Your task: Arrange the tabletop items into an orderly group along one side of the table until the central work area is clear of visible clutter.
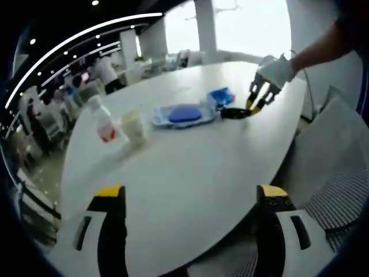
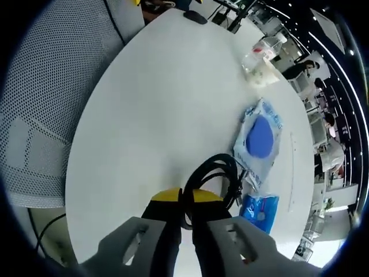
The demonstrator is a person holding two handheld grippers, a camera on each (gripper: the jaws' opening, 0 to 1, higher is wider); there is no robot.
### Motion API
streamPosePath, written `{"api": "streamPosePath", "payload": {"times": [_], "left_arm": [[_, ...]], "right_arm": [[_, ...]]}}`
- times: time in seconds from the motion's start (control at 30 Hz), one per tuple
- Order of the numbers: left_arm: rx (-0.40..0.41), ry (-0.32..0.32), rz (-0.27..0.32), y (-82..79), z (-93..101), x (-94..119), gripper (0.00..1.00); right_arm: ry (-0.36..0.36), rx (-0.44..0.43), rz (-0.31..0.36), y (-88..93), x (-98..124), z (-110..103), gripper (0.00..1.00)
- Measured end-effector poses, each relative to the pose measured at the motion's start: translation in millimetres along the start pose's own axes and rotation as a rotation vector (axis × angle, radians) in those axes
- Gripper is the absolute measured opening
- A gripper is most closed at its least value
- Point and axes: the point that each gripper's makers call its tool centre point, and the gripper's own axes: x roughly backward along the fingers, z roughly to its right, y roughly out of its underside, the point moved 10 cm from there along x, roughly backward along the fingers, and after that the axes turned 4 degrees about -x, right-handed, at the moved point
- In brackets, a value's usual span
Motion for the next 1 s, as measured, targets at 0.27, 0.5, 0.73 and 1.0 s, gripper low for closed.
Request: {"api": "streamPosePath", "payload": {"times": [0.27, 0.5, 0.73, 1.0], "left_arm": [[0.008, -0.007, -0.002, 0.8, -0.8, 0.6, 0.90], [0.020, -0.021, 0.000, 1.8, -2.2, 2.0, 0.90], [0.031, -0.035, 0.000, 2.8, -4.5, 2.8, 0.90], [0.031, -0.037, 0.001, 2.5, -5.3, 2.0, 0.89]], "right_arm": [[-0.029, 0.010, -0.008, -1.9, -8.4, -3.5, 0.04], [-0.053, 0.010, -0.012, -2.5, -14.5, -5.2, 0.04], [-0.074, 0.005, -0.008, -3.6, -19.7, -7.0, 0.04], [-0.066, -0.014, -0.002, -3.2, -17.6, -2.9, 0.04]]}}
